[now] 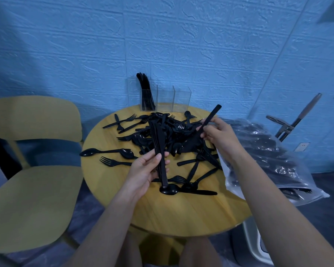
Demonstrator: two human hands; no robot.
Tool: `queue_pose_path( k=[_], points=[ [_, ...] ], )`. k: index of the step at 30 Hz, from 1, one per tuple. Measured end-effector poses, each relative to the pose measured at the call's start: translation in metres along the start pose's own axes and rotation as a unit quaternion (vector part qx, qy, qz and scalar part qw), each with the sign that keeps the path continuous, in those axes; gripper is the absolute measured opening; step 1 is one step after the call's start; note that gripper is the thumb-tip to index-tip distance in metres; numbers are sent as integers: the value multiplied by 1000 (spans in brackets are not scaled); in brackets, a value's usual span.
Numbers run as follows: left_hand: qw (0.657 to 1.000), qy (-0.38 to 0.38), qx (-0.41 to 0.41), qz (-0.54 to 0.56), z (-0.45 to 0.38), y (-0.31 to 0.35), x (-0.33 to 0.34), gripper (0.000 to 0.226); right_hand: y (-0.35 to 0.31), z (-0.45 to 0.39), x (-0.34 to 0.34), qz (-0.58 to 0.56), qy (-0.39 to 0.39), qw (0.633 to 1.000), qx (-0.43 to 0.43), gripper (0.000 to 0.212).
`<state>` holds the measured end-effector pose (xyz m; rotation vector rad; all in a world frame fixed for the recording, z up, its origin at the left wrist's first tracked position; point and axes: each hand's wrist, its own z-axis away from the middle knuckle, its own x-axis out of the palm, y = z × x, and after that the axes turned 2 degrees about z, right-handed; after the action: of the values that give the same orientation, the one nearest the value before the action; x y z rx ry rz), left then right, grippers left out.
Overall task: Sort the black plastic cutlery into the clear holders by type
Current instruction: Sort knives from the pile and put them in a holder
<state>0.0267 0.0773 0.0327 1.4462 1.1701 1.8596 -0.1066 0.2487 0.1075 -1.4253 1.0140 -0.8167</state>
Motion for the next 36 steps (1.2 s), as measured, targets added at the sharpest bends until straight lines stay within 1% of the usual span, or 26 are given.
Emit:
queue_pose_path(
  k=[6,9,13,15,16,18,19,20,21,23,24,25,26,30,32,34,36],
  points=[
    [1000,4,1,-1,0,0,0,24,5,6,5,-74,-42,996,-19,14],
    [1000,7,-1,0,1,1,1,24,7,8,11,-106,-40,993,-28,11],
    [1000,13,0,4,1,2,1,22,7,13,22,-135,-18,990,-31,9],
    [1000,17,3,9,0,2,0,21,7,19,32,-125,-3,991,-47,9],
    [1000,20,3,13,0,2,0,21,9,22,38,-101,4,992,-69,10],
    [999,26,0,22,0,2,-1,20,14,31,50,-9,10,988,-152,12],
    [999,28,-3,27,0,3,-1,22,18,34,54,63,0,975,-212,12],
    [999,29,-7,35,0,3,-1,23,24,37,57,154,-19,948,-277,12],
    [999,30,-10,45,0,4,-1,22,29,39,59,253,-44,907,-334,16],
    [998,34,-11,49,-1,4,-1,17,38,41,61,408,-87,816,-400,27],
    [998,38,-9,43,-1,4,-1,16,40,41,62,450,-94,782,-420,30],
    [999,39,-6,35,-1,4,0,15,41,42,64,475,-91,760,-433,32],
    [999,40,-3,27,-1,3,0,15,41,42,65,488,-87,750,-438,32],
    [999,38,-3,7,0,2,0,20,42,43,68,515,-86,732,-437,32],
    [999,37,-2,2,-1,2,0,22,46,45,67,519,-97,735,-426,36],
    [999,36,0,-3,-1,2,0,22,45,48,68,505,-120,758,-395,37],
    [999,35,5,0,-1,2,0,23,37,50,67,459,-135,806,-348,35]
  ],
)
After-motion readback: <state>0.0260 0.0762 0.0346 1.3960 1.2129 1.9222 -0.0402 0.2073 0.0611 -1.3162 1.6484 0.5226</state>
